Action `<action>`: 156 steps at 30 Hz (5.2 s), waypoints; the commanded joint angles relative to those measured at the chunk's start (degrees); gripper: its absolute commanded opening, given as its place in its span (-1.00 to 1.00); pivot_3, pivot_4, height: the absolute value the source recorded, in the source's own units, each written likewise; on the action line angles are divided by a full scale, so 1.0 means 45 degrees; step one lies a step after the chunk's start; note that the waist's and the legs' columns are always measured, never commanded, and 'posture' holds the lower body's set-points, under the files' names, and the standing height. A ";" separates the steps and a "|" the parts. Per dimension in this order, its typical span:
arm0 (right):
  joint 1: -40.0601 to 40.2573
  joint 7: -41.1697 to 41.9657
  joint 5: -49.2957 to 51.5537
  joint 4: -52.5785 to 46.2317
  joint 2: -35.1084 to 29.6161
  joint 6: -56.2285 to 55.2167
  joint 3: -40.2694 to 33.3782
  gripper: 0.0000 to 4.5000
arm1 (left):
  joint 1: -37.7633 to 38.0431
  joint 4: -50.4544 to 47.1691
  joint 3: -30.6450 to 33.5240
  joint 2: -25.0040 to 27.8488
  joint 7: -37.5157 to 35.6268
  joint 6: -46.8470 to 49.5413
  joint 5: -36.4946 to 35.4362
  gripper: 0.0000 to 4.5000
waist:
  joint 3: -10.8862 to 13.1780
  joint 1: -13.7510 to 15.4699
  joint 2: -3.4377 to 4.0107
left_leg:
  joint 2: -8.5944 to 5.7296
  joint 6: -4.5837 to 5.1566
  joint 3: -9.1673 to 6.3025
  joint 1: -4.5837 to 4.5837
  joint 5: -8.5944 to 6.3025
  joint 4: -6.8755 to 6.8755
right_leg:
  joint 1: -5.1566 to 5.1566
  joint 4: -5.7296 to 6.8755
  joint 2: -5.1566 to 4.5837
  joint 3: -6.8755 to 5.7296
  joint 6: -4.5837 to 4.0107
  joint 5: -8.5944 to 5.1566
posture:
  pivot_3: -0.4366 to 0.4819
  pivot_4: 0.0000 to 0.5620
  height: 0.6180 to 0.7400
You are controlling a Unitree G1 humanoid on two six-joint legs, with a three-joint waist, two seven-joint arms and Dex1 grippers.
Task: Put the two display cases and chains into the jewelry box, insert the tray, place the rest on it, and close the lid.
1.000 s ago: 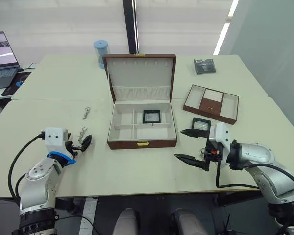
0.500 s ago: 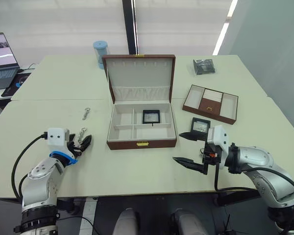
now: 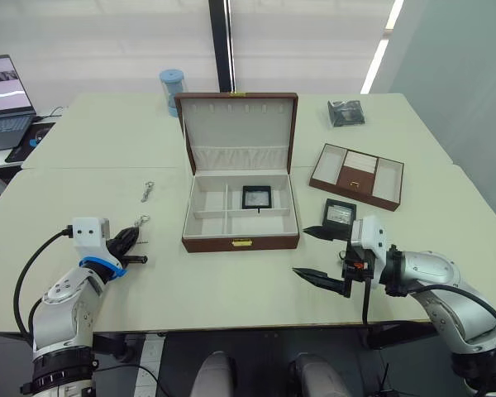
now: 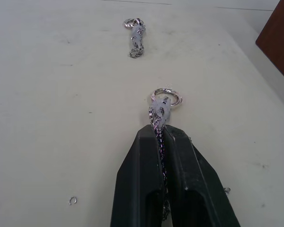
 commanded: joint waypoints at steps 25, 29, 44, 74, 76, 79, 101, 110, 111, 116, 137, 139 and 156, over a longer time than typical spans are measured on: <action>-0.0808 -0.0188 0.0414 0.0217 0.0071 -0.0404 -0.0706 1.00 | 0.0317 -0.5366 0.0983 0.0417 0.0621 0.2442 -0.3605 -0.99 | 0.0014 0.0000 -0.0027 | 0.0004 -0.0001 -0.0008 -0.0012 0.0000 -0.0002 | -0.0005 -0.0007 0.0002 -0.0005 0.0000 0.0000 | -0.05 -0.47 1.00; -0.0953 -0.0494 0.0746 0.0066 0.0103 -0.0076 -0.1116 1.00 | -0.0136 -0.6046 0.0531 0.0768 0.0583 0.3202 -0.3940 -0.99 | 0.0016 0.0001 -0.0030 | 0.0002 -0.0002 -0.0009 -0.0014 0.0000 -0.0002 | -0.0004 -0.0010 0.0003 -0.0006 0.0000 0.0000 | -0.05 -0.47 1.00; 0.0273 -0.2751 0.1257 -0.1372 0.0301 0.0969 -0.2487 1.00 | -0.3253 -0.4716 -0.2166 0.0805 -0.0251 0.4115 -0.3698 -0.99 | 0.0017 0.0020 -0.0030 | -0.0004 -0.0002 -0.0004 -0.0017 0.0001 -0.0004 | -0.0008 -0.0014 0.0021 0.0001 0.0000 0.0000 | -0.05 -0.47 1.00; 0.1290 -0.3822 0.1354 -0.2288 0.0346 0.1223 -0.2964 1.00 | -0.4241 -0.1617 -0.3095 -0.0102 -0.1544 0.2264 -0.2092 0.38 | 0.0019 -0.0002 -0.0033 | 0.0007 -0.0002 0.0000 -0.0025 0.0001 -0.0007 | -0.0017 -0.0020 0.0089 0.0012 0.0001 -0.0001 | -0.05 -0.47 1.00; 0.1256 -0.3757 0.1361 -0.2203 0.0317 0.1212 -0.2986 1.00 | -0.4194 -0.1679 -0.3058 -0.0124 -0.1537 0.2295 -0.2169 0.63 | 0.0019 -0.0002 -0.0033 | 0.0007 -0.0002 -0.0001 -0.0025 0.0001 -0.0007 | -0.0016 -0.0020 0.0089 0.0011 0.0001 -0.0001 | -0.05 -0.47 1.00; 0.1217 -0.3679 0.1375 -0.2087 0.0283 0.1185 -0.3031 1.00 | -0.4131 -0.1777 -0.3006 -0.0133 -0.1581 0.2363 -0.2305 0.98 | 0.0019 -0.0004 -0.0033 | 0.0008 -0.0002 0.0000 -0.0024 0.0001 -0.0008 | -0.0017 -0.0020 0.0089 0.0012 0.0001 -0.0001 | -0.05 -0.47 1.00; 0.2084 0.0132 0.1042 0.2687 -0.2749 -0.0334 -0.6068 1.00 | -0.0521 -0.3200 0.0137 0.5324 -0.5327 0.4397 -0.4073 0.98 | 0.0033 -0.0021 -0.0015 | 0.0016 -0.0001 0.0010 -0.0017 0.0000 -0.0031 | -0.0018 -0.0049 0.0084 0.0018 0.0001 -0.0001 | -0.05 -0.47 1.00; 0.1971 0.0602 0.0363 0.4609 -0.3562 -0.0758 -0.6416 1.00 | 0.2367 -0.1584 0.2163 0.6259 -0.5152 0.2594 -0.2184 0.98 | 0.0043 -0.0017 0.0000 | 0.0012 0.0000 0.0027 -0.0012 0.0000 -0.0067 | -0.0026 -0.0070 0.0002 0.0016 0.0000 -0.0001 | -0.05 -0.47 1.00; 0.1958 0.0665 0.0264 0.4817 -0.3649 -0.0850 -0.6402 1.00 | 0.2602 -0.1300 0.2369 0.6298 -0.5107 0.2303 -0.1936 0.98 | 0.0043 -0.0017 0.0000 | 0.0012 0.0000 0.0026 -0.0011 0.0000 -0.0072 | -0.0025 -0.0074 0.0001 0.0014 -0.0001 -0.0001 | -0.05 -0.47 1.00; 0.1882 0.0939 0.0045 0.5508 -0.3810 -0.1080 -0.6356 1.00 | 0.3166 -0.0322 0.3073 0.6283 -0.5086 0.1497 -0.1416 0.98 | 0.0043 -0.0017 0.0001 | 0.0011 0.0000 0.0031 -0.0009 0.0000 -0.0090 | -0.0027 -0.0084 -0.0003 0.0014 -0.0001 -0.0001 | -0.05 -0.47 1.00; 0.1811 0.1115 -0.0021 0.6066 -0.3767 -0.1274 -0.6405 1.00 | 0.2731 -0.0281 0.2808 0.5580 -0.4269 0.1049 -0.1258 0.98 | 0.0042 -0.0018 0.0000 | 0.0009 0.0000 0.0034 -0.0008 0.0000 -0.0102 | -0.0025 -0.0094 -0.0011 0.0010 -0.0001 0.0000 | -0.05 -0.47 1.00; 0.1853 0.1070 0.0035 0.5900 -0.3722 -0.1218 -0.6421 1.00 | 0.2648 -0.0258 0.2758 0.5495 -0.4185 0.1005 -0.1209 0.98 | 0.0042 -0.0018 0.0000 | 0.0009 -0.0001 0.0037 -0.0007 0.0000 -0.0102 | -0.0024 -0.0094 -0.0011 0.0013 -0.0001 0.0000 | -0.05 -0.47 1.00; 0.0458 -0.0145 0.1303 0.0716 -0.1033 0.0500 -0.3279 1.00 | -0.0056 -0.0813 0.1732 0.2323 -0.0512 0.0240 -0.0919 0.98 | 0.0034 -0.0008 -0.0010 | 0.0007 -0.0003 0.0013 -0.0009 0.0001 -0.0096 | -0.0015 -0.0085 -0.0007 -0.0003 0.0001 0.0002 | -0.05 -0.47 1.00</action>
